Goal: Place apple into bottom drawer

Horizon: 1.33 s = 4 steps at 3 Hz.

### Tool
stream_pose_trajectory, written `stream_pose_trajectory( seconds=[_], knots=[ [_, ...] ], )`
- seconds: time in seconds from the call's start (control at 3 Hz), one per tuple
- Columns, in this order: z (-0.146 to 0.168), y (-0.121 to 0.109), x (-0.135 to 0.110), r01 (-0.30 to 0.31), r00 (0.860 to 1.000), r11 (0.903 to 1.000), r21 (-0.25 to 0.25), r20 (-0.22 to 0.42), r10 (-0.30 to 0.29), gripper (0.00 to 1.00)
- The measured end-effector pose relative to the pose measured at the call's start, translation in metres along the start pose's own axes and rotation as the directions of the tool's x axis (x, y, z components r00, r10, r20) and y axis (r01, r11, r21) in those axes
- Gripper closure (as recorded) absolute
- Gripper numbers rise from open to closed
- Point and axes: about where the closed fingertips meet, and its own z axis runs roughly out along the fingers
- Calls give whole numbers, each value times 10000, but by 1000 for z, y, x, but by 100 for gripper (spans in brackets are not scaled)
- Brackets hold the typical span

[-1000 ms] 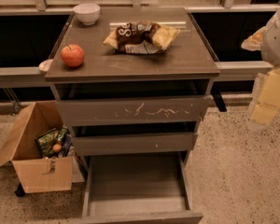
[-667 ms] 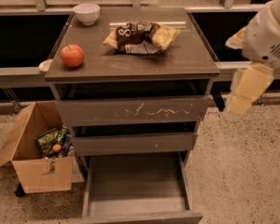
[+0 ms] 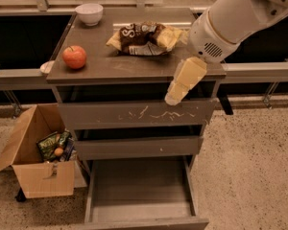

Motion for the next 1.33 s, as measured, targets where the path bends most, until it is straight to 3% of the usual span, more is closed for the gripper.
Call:
stream_pose_trajectory(
  seconds=[0.33,0.67,1.0,1.33],
  knots=[
    [0,0,0,0,10000,10000,0,0,0,0],
    [20,-14,-5,-54,9991,9999,106,418,49,0],
    [60,-48,-28,-227,9883,9992,334,1514,174,0],
    [106,-80,-60,-129,9624,9996,265,2714,52,0]
  ],
)
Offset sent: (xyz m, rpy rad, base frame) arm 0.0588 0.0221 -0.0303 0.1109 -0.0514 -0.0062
